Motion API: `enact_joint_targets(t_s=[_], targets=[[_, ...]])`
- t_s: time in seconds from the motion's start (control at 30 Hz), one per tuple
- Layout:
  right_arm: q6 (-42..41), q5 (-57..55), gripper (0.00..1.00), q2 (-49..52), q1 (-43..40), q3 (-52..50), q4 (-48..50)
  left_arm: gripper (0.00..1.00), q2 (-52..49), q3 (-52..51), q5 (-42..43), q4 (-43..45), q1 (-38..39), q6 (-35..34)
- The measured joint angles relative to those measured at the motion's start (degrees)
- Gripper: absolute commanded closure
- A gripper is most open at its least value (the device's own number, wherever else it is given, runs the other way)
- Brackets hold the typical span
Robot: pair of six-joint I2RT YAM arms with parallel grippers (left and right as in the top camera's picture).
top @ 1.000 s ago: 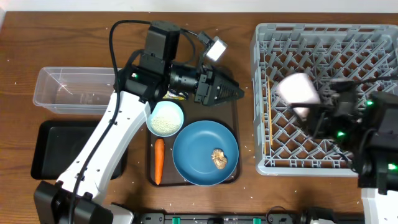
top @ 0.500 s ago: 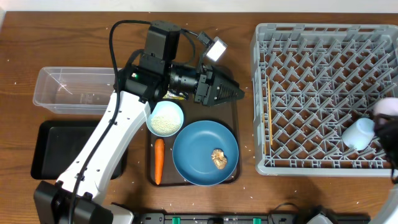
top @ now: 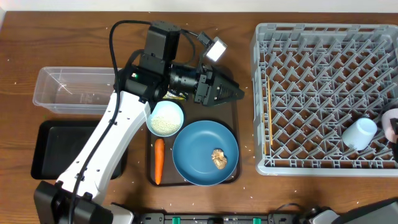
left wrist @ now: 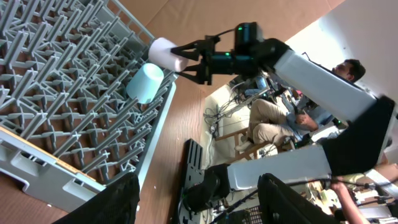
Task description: Sort waste into correct bins and load items into the dishwasher rack
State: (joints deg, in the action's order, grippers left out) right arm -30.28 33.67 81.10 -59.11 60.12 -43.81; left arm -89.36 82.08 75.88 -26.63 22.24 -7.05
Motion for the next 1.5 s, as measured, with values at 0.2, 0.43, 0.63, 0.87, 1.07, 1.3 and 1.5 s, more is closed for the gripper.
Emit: enact_joint_targets(t_s=[0.2, 0.43, 0.63, 0.87, 1.07, 1.3, 1.5], targets=[[-1.4, 3.2, 0.32, 3.7, 0.0, 0.0, 1.2, 0.38, 0.0, 0.0, 0.0, 0.0, 0.0, 0.0], [-6.4, 4.1, 0.35, 4.6, 0.0, 0.0, 4.2, 0.38, 0.0, 0.0, 0.0, -0.1, 0.0, 0.0], [-8.5, 5.0, 0.36, 4.7, 0.0, 0.0, 5.2, 0.38, 0.0, 0.0, 0.0, -0.2, 0.0, 0.0], [-8.1, 11.3, 0.37, 4.7, 0.0, 0.0, 11.7, 0.38, 0.0, 0.0, 0.0, -0.2, 0.0, 0.0], [-6.3, 19.8, 0.38, 1.9, 1.0, 0.1, 14.4, 0.38, 0.0, 0.0, -2.4, -0.2, 0.0, 0.0], [-1.4, 23.3, 0.35, -13.0, 11.3, 1.4, 14.4, 0.38, 1.0, 0.0, -20.2, -8.7, -2.1, -1.2], [5.5, 14.2, 0.30, -25.5, 29.6, 2.5, 7.1, 0.38, 5.0, 0.0, -41.3, -20.7, -4.9, -2.3]])
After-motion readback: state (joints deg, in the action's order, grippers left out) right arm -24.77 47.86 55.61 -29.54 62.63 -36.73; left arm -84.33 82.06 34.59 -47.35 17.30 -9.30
